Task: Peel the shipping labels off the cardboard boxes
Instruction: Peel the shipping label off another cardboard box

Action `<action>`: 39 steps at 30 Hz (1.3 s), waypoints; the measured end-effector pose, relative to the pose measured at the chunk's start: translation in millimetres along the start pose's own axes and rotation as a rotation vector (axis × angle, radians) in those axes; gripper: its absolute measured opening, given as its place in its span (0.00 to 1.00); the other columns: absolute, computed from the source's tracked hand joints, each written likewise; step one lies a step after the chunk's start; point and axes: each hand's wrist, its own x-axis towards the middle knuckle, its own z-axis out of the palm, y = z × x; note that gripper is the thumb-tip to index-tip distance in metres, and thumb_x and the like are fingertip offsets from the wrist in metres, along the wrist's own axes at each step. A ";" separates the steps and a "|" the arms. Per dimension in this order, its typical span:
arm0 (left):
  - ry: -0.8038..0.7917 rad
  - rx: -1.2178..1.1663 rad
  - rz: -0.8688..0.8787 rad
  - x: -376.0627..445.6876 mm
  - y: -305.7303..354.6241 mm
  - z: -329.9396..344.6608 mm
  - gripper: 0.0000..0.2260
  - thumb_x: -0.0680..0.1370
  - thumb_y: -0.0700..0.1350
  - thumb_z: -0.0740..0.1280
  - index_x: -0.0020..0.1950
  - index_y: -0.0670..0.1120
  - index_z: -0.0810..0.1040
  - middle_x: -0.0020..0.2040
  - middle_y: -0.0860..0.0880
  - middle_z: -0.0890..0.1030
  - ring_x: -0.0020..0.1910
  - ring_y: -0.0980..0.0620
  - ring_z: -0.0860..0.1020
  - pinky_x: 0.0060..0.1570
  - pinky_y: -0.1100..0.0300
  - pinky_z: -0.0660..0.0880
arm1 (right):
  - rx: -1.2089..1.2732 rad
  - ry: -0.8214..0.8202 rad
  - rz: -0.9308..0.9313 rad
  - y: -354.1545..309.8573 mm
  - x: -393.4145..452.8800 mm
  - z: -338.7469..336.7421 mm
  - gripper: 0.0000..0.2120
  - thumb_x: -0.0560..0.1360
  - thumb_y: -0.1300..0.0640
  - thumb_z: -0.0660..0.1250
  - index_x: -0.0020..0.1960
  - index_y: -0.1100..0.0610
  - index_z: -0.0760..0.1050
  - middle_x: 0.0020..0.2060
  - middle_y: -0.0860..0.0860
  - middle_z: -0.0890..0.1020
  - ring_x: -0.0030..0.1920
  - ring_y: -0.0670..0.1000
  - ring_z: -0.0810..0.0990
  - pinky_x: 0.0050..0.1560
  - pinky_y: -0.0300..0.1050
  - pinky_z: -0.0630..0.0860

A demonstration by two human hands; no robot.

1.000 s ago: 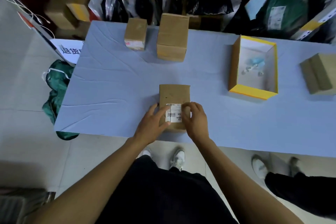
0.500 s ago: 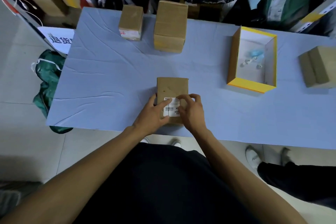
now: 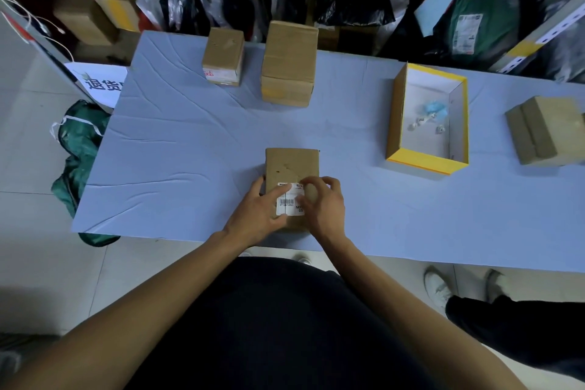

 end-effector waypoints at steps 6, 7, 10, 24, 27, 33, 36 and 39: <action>0.006 0.007 -0.018 -0.2 2.7 -0.4 0.29 0.73 0.50 0.71 0.73 0.58 0.67 0.75 0.47 0.58 0.64 0.44 0.74 0.62 0.54 0.75 | -0.106 -0.076 -0.040 0.8 1.7 -1.5 0.14 0.75 0.57 0.65 0.59 0.44 0.76 0.65 0.55 0.66 0.59 0.61 0.72 0.54 0.48 0.76; 0.010 0.006 -0.017 0.1 2.6 -0.3 0.29 0.73 0.50 0.71 0.73 0.58 0.67 0.75 0.47 0.58 0.64 0.44 0.74 0.61 0.53 0.75 | -0.105 -0.092 -0.038 0.1 3.2 -2.7 0.15 0.75 0.57 0.65 0.59 0.44 0.75 0.64 0.56 0.66 0.58 0.62 0.72 0.56 0.50 0.75; 0.015 0.001 -0.023 -0.8 3.1 -0.1 0.29 0.72 0.49 0.71 0.72 0.58 0.68 0.74 0.47 0.59 0.63 0.45 0.74 0.61 0.53 0.75 | -0.131 -0.135 -0.017 -2.9 9.5 -5.6 0.16 0.74 0.58 0.66 0.60 0.45 0.75 0.62 0.56 0.66 0.58 0.63 0.72 0.60 0.52 0.74; 0.038 0.044 -0.045 -2.7 9.3 1.3 0.28 0.72 0.50 0.70 0.72 0.58 0.68 0.74 0.48 0.60 0.62 0.45 0.75 0.56 0.55 0.77 | 0.063 -0.087 0.071 -1.0 25.7 -3.8 0.04 0.73 0.55 0.69 0.39 0.48 0.77 0.51 0.49 0.67 0.55 0.56 0.76 0.59 0.51 0.76; 0.045 0.029 -0.037 -3.6 8.5 0.5 0.29 0.71 0.50 0.70 0.71 0.59 0.68 0.74 0.48 0.60 0.61 0.45 0.75 0.57 0.54 0.77 | 0.029 -0.110 0.067 -1.8 27.2 -2.2 0.05 0.75 0.56 0.67 0.40 0.50 0.77 0.52 0.49 0.65 0.56 0.58 0.74 0.60 0.53 0.75; 0.054 0.025 -0.037 -3.9 9.6 0.9 0.28 0.71 0.50 0.70 0.71 0.58 0.68 0.74 0.49 0.59 0.61 0.46 0.75 0.56 0.54 0.76 | 0.084 -0.093 0.098 -2.2 28.4 -7.9 0.04 0.74 0.58 0.68 0.45 0.56 0.81 0.55 0.53 0.69 0.50 0.53 0.78 0.57 0.47 0.76; 0.043 0.060 -0.029 -4.4 9.7 3.5 0.29 0.73 0.52 0.69 0.73 0.59 0.65 0.77 0.49 0.54 0.62 0.45 0.74 0.56 0.54 0.76 | 0.142 -0.065 0.040 1.6 21.4 -11.2 0.06 0.71 0.58 0.71 0.47 0.51 0.81 0.56 0.53 0.72 0.50 0.49 0.76 0.55 0.45 0.75; 0.033 0.061 0.003 -4.7 5.6 5.9 0.28 0.76 0.52 0.68 0.74 0.60 0.64 0.78 0.51 0.51 0.64 0.47 0.73 0.58 0.56 0.76 | 0.181 -0.055 0.048 0.3 18.4 -11.9 0.09 0.68 0.57 0.73 0.46 0.47 0.81 0.56 0.51 0.72 0.51 0.49 0.78 0.53 0.45 0.77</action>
